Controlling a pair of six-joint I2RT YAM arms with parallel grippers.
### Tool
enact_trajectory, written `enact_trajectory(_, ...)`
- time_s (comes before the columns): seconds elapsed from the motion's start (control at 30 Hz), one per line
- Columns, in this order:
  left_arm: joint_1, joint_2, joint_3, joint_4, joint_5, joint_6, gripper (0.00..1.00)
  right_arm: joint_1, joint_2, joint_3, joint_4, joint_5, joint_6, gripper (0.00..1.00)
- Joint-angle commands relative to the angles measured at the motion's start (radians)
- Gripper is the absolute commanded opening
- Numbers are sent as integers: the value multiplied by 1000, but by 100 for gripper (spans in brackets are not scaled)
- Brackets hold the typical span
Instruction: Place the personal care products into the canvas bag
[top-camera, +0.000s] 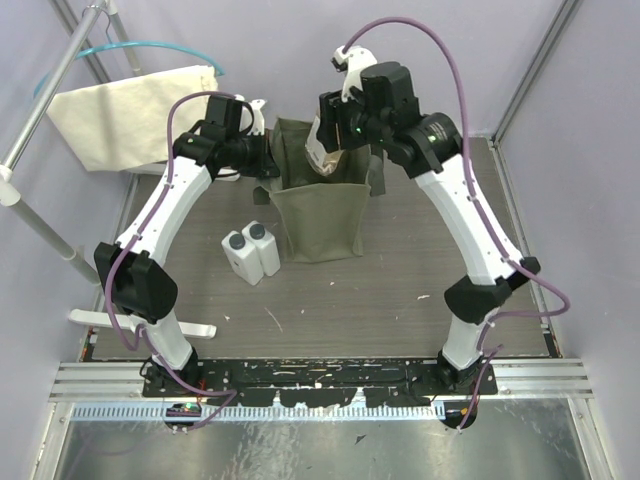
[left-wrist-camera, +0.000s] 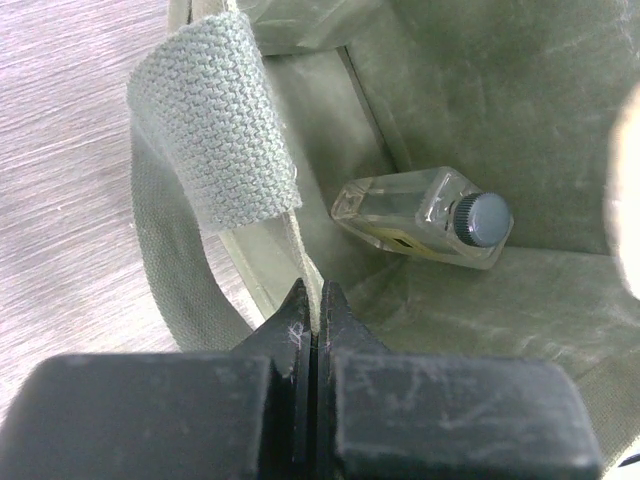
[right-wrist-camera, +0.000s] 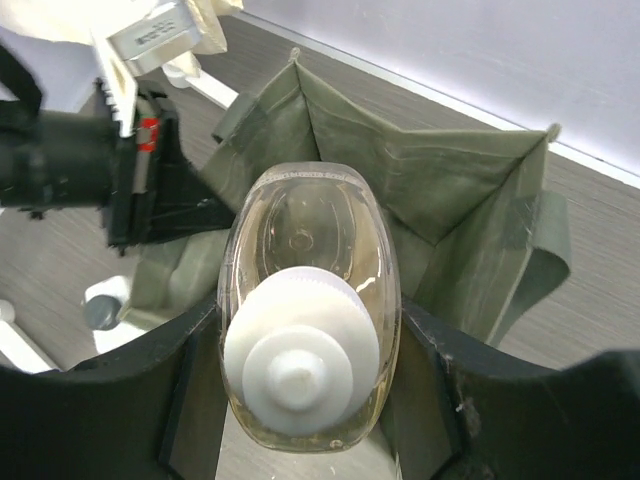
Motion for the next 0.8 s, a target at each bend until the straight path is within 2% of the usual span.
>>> enact_trajectory(0.0,4,-34,-17,-7,31,24,0,-31,40,72,255,-109,-41,0)
enact_trajectory(0.3,4,-52,-18,-18,16,33,0,-51,98,16,214,-169,-4,1)
enact_trajectory(0.57,4,-59,-15,-25,10,41,0,-41,6,-281,294,-187,49,1)
enact_trajectory(0.77,4,-59,-12,-26,10,41,0,-1,1,-376,297,-144,41,1)
